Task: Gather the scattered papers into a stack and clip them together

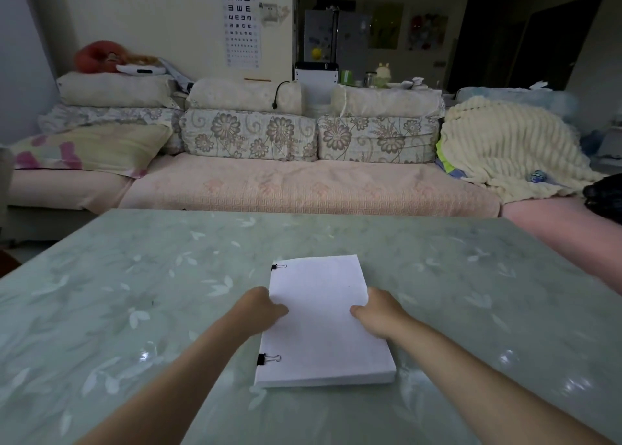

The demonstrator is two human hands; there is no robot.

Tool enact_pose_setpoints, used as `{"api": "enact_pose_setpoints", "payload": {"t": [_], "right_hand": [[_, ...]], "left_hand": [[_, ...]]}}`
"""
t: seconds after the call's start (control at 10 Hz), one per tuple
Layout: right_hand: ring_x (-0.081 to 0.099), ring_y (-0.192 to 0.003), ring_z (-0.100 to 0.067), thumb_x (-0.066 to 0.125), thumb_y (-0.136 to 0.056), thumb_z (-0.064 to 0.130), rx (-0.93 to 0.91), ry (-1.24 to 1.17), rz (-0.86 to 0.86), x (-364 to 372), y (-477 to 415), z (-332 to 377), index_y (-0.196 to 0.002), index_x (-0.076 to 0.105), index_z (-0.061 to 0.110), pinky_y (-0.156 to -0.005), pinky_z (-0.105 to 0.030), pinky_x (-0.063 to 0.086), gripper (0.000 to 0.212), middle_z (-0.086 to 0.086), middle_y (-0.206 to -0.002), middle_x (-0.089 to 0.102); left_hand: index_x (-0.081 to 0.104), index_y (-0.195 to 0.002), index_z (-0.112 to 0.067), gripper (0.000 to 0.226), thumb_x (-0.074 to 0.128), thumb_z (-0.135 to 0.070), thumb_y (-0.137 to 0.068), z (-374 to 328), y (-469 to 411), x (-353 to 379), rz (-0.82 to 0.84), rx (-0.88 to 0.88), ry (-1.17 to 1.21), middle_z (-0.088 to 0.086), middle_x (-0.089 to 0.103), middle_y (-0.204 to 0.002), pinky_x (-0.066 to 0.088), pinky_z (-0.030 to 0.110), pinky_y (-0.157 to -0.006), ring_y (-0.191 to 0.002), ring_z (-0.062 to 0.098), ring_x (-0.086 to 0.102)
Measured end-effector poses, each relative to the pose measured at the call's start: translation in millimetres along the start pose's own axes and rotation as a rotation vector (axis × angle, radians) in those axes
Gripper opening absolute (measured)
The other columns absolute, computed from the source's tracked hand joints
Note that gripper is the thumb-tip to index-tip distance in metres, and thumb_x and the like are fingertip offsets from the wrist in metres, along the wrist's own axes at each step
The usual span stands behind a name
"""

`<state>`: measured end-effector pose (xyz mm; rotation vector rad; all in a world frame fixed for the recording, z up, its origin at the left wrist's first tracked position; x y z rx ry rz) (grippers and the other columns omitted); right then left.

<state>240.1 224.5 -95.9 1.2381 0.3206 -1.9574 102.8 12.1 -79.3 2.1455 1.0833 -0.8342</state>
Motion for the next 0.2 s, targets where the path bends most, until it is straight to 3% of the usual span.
{"api": "enact_pose_setpoints", "payload": {"t": [0.1,0.2], "right_hand": [[0.057,-0.114,-0.031,0.056,-0.083,0.038,-0.009,0.012,0.01,6.4,4.9,-2.0,-0.127,0.052,0.014,-0.091,-0.035,0.051,0.05,-0.01,-0.127,0.055],[0.057,-0.115,-0.029,0.055,-0.069,0.053,-0.027,-0.045,0.017,5.7,2.5,-4.0,-0.128,0.053,0.018,-0.095,-0.037,0.051,0.068,-0.008,-0.129,0.056]], "left_hand": [[0.052,-0.08,-0.011,0.022,0.059,-0.031,-0.088,0.5,3.9,5.4,-0.015,0.016,-0.083,0.004,0.054,-0.084,0.041,0.027,-0.063,-0.077,0.02,0.052],[0.045,-0.138,-0.01,0.055,0.058,-0.036,-0.091,2.8,3.0,7.4,-0.041,0.023,-0.053,0.009,0.054,-0.134,0.042,0.029,-0.095,-0.119,0.025,0.053]]}}
Point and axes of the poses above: each hand's wrist, its own y-axis away from the middle knuckle, its own x-axis out of the palm, z = x × y, the point moved 5 cm from there along -y, towards the middle knuckle
